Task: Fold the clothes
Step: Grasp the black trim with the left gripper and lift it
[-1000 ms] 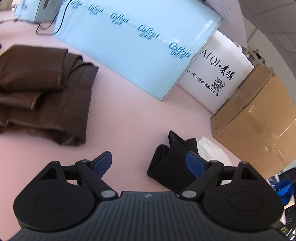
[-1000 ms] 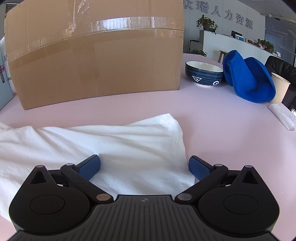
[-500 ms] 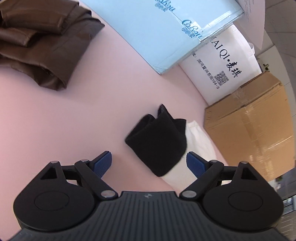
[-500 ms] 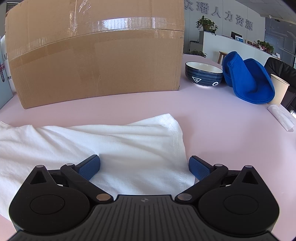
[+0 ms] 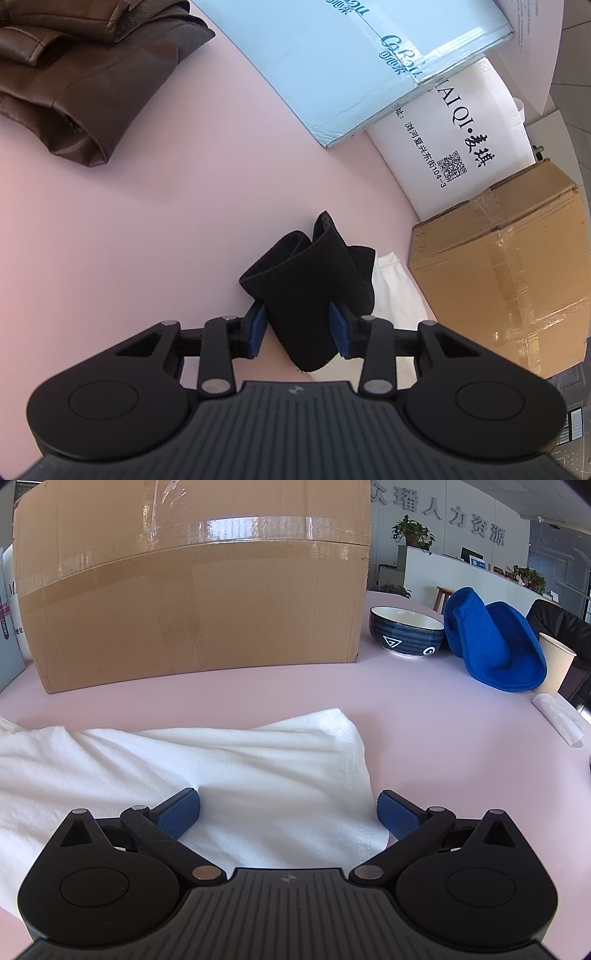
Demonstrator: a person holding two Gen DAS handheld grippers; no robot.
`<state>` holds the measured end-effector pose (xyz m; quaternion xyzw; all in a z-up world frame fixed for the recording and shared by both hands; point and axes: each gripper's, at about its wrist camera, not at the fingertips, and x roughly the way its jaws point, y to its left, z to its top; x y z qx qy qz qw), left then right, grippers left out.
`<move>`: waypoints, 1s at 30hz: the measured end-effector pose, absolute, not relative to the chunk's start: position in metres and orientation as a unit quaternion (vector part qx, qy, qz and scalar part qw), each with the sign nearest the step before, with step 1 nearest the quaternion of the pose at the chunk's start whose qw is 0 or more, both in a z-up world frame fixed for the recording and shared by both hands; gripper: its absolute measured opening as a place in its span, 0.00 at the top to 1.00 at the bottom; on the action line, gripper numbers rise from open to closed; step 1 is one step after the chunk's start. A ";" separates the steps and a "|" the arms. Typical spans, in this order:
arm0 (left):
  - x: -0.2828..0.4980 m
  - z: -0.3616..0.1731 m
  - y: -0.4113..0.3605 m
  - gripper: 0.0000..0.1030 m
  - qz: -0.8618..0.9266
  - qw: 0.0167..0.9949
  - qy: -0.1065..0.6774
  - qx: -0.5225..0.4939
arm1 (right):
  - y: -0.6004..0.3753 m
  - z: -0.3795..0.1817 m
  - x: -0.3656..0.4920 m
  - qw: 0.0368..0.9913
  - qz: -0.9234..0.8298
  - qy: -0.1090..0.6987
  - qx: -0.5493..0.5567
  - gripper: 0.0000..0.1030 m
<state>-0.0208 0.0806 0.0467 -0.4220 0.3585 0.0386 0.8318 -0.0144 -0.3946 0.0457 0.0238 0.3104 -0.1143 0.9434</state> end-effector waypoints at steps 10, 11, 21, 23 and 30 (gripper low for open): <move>-0.021 0.061 0.069 0.89 0.036 0.868 0.340 -0.360 | -0.391 0.046 -0.015 0.944 -0.118 0.308 0.013 0.00; -0.020 0.061 0.070 0.89 0.037 0.868 0.341 -0.359 | -0.391 0.046 -0.015 0.944 -0.118 0.308 0.012 0.00; -0.018 0.086 0.051 0.90 0.035 0.891 0.325 -0.316 | -0.385 0.049 -0.018 0.945 -0.114 0.306 -0.017 0.00; -0.015 0.093 0.048 0.90 0.028 0.888 0.331 -0.319 | -0.382 0.050 -0.020 0.946 -0.113 0.303 -0.033 0.00; -0.011 0.125 0.023 0.90 0.005 0.904 0.313 -0.291 | -0.382 0.056 -0.023 0.946 -0.116 0.299 -0.043 0.00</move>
